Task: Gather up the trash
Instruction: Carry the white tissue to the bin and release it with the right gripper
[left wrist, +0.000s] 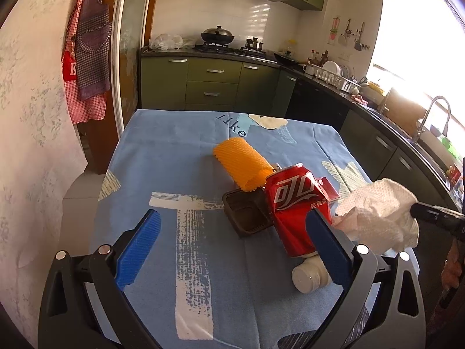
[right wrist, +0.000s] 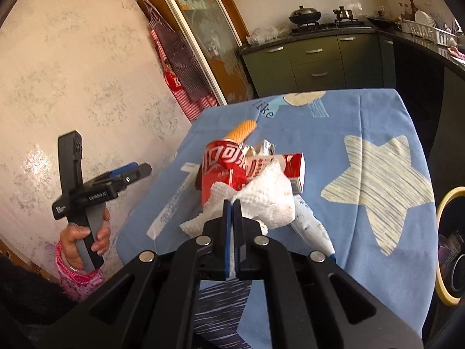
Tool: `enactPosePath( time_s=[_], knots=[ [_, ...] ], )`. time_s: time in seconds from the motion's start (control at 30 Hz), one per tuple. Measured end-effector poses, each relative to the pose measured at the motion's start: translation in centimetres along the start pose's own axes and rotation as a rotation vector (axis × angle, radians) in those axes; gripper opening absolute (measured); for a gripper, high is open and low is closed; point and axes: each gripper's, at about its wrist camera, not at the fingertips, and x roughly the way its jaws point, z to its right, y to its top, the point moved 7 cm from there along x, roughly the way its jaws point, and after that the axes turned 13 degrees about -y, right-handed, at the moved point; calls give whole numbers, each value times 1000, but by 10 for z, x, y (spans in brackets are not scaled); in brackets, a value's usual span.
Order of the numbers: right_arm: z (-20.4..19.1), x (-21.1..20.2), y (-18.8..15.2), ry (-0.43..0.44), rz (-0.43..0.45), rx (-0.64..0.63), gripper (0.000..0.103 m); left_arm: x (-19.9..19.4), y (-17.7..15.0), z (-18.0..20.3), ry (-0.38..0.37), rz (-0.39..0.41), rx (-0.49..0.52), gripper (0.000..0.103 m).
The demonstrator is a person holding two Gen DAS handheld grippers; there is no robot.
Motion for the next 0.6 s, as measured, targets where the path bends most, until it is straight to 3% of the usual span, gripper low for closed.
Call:
enactPosePath(
  time_s=[0.2,0.6],
  knots=[
    [8,-25,27,-8,71,8,1,-2,0,2,-1,4,4,98],
    [43,-81,58,-117,226,39,1,4,0,10,-9,-13,22,98]
  ],
)
